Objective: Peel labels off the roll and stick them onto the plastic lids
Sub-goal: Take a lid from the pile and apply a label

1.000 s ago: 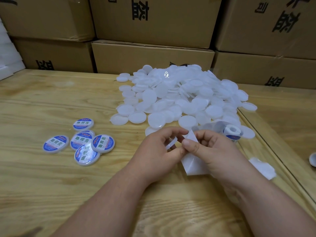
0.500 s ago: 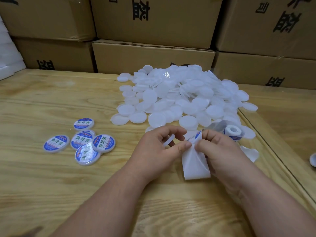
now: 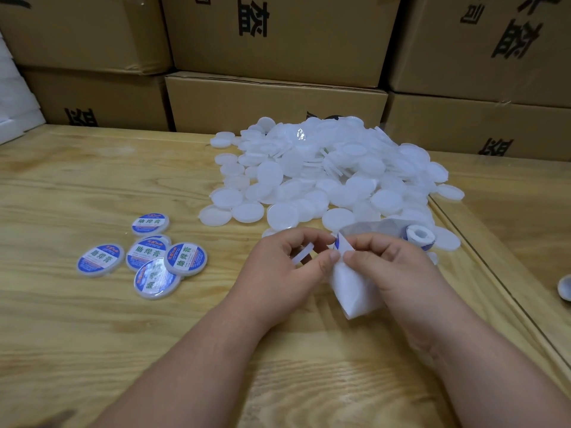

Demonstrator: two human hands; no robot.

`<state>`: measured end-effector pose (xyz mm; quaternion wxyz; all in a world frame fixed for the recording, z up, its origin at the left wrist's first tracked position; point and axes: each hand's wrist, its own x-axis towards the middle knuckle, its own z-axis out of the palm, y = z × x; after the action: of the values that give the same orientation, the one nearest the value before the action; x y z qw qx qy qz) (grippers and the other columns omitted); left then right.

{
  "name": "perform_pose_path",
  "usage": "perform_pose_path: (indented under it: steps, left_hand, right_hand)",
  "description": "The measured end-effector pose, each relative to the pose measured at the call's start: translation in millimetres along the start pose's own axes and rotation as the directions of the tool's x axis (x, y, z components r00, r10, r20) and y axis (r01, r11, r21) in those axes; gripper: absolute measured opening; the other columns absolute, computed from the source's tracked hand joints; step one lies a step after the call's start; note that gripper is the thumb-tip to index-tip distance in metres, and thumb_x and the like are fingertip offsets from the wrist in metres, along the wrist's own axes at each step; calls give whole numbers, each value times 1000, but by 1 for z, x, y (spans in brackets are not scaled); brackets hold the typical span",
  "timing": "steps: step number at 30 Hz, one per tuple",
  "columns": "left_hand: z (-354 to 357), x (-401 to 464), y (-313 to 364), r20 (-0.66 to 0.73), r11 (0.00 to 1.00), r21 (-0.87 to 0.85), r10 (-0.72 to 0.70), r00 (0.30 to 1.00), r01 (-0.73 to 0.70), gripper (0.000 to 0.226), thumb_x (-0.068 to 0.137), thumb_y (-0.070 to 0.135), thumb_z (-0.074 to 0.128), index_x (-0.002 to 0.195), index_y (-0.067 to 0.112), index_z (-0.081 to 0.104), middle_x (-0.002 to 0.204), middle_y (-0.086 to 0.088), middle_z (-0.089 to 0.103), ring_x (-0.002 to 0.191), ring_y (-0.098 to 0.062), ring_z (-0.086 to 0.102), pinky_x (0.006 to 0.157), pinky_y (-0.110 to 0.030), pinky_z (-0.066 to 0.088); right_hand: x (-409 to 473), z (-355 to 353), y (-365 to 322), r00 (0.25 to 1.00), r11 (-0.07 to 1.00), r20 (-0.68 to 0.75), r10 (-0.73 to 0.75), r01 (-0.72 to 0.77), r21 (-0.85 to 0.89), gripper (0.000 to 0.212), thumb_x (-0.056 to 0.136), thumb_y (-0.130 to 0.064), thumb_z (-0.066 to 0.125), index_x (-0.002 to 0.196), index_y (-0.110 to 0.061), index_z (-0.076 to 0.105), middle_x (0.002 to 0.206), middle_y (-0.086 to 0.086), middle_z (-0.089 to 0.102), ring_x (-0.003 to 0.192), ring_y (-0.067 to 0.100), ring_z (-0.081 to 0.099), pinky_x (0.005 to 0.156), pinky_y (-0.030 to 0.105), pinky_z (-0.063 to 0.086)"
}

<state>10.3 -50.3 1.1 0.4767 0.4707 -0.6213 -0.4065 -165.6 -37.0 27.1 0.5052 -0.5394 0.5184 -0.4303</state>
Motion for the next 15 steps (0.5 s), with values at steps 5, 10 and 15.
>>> perform_pose_path:
  steps: [5,10,15]
  left_hand:
    - [1,1,2,-35,1000,-18,-10,999,10,11,83,36,77,92,42,75,95,19,74,92,1,68,80,-22,52]
    - [1,-1,3,-35,999,43,7,999,-5,14,88,24,76,84,38,75,87,20,74,84,3,67,71,-12,49]
    - [0,0,3,-82,994,105,8,997,1,12,88,28,72,81,37,73,71,20,69,58,3,57,54,-10,43]
  right_hand:
    - [-1,2,1,999,998,-1,-40,40,-54,16,93,-19,69,91,-29,81,87,-5,79,82,10,74,71,22,56]
    - [1,3,3,998,997,-32,-55,54,-55,9,90,-18,73,86,-24,78,76,1,74,70,5,67,61,15,51]
    - [2,2,4,996,994,-58,-69,63,-88,14,90,-17,72,84,-28,77,78,-1,75,70,5,67,63,18,52]
